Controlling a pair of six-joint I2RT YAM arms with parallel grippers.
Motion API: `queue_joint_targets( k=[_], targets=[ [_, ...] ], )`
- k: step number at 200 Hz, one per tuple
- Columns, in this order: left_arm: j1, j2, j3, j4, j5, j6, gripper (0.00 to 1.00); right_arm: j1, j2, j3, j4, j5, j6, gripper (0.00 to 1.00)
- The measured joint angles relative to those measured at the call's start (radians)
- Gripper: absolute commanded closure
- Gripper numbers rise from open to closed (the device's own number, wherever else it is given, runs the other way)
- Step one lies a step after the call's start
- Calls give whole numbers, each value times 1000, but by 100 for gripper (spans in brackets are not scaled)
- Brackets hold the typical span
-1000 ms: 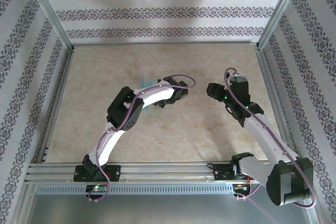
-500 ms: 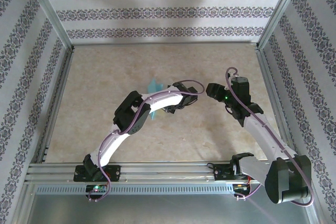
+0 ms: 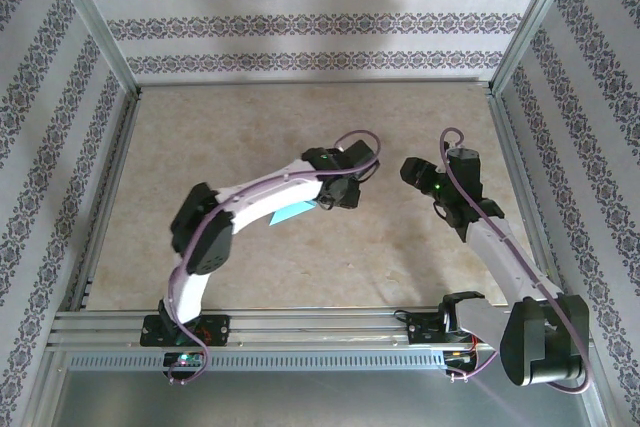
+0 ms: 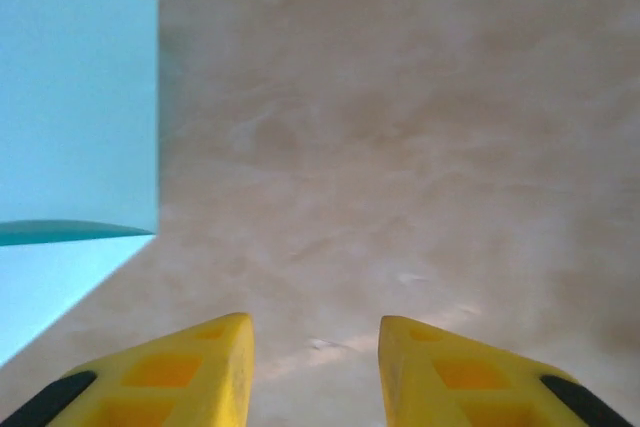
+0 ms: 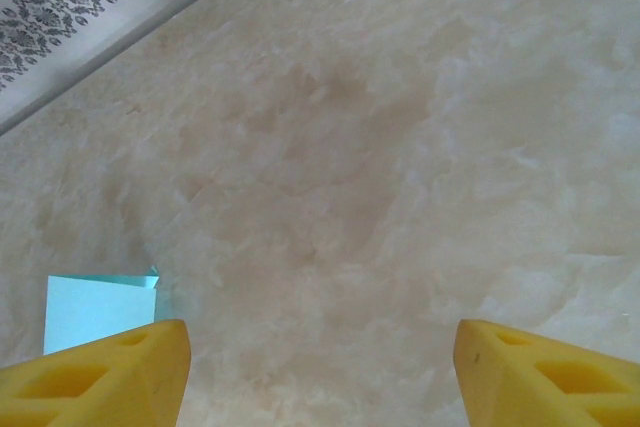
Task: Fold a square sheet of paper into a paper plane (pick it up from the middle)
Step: Move the square sheet of paper to the center of the table.
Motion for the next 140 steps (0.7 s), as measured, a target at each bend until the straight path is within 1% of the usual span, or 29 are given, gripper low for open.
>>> queue_joint_targets(
  k=[16,30,45,70,84,105,140],
  targets=[
    [33,-121,-141,108,64,-18,57,1,39,1,19,-31,8,26],
    [87,-207,-276,193,109,-34,58,4,77,6,28,-59,19,23],
    [164,-261,-418,272,150,-51,63,22,120,15,41,-84,26,22],
    [276,-269,-582,371,207,-83,73,89,173,36,55,-110,46,21],
    [310,-263,-629,402,226,-95,77,131,194,50,60,-119,55,21],
    [333,-248,-649,454,243,-111,81,190,230,74,71,-128,75,21],
    [346,-237,-651,519,234,-121,83,266,309,106,98,-134,106,21]
  ],
)
